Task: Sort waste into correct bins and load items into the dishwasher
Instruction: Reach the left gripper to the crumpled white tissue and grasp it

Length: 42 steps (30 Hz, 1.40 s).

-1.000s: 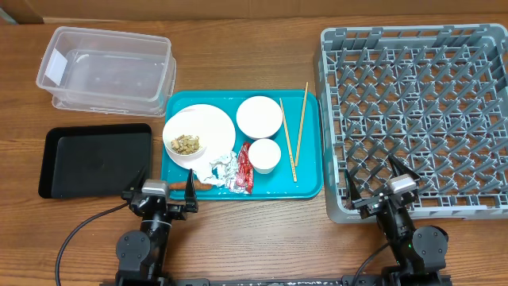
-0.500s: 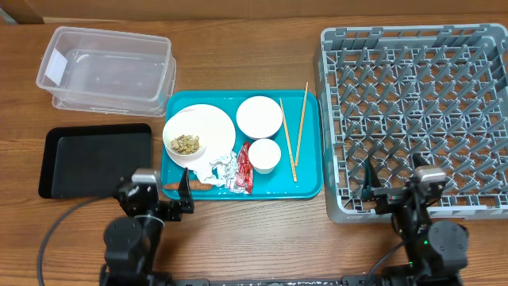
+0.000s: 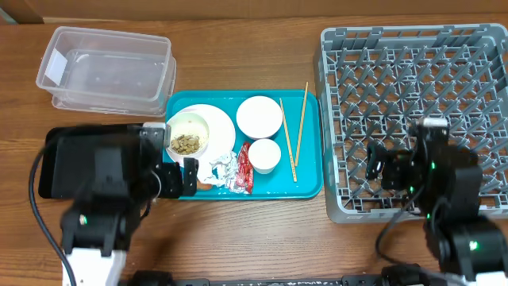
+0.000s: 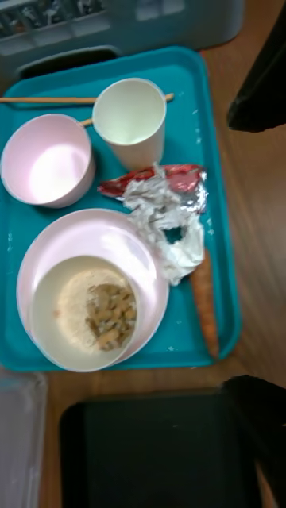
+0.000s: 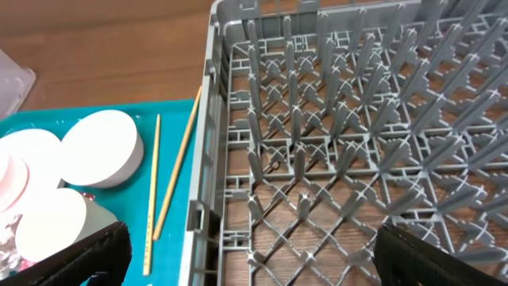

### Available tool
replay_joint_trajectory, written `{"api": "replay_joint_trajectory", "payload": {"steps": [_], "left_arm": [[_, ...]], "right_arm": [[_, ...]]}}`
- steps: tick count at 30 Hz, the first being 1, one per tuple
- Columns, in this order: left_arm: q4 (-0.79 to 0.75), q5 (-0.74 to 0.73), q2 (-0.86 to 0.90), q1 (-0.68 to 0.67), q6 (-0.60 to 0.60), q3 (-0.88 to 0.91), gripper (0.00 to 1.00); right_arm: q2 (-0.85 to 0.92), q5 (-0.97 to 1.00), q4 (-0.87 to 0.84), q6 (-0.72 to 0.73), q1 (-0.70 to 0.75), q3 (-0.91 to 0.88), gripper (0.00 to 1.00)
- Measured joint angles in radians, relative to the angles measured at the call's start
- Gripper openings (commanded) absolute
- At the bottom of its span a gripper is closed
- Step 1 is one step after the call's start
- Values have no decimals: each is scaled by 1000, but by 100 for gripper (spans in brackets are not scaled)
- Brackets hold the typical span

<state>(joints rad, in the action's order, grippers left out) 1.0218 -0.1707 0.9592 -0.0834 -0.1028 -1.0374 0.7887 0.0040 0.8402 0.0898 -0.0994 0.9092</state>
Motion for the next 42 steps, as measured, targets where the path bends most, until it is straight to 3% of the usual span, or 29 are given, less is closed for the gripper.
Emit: {"api": "replay_joint_trajectory", "payload": {"steps": [12,30,32,35,39,42], "left_arm": [[43,-44,199,0,-12,-84,100],[101,-47,649,-81,-161,-85,88],[92,-47,688,-81,-169,-85,82],[67,-47,741,-81,-183,-85,66],[39,-47,774,-81,-188,-85,36],[28,-47,777,-81,-189,-85,29]], "right_arm": [[52,7,66,11,0,75,100],[52,26,88,11,0,75,100],[52,26,88,11,0,75,100],[52,30,89,11,0,75,100],[52,32,89,11,0,75,100],[52,34,89,11,0,75,100]]}}
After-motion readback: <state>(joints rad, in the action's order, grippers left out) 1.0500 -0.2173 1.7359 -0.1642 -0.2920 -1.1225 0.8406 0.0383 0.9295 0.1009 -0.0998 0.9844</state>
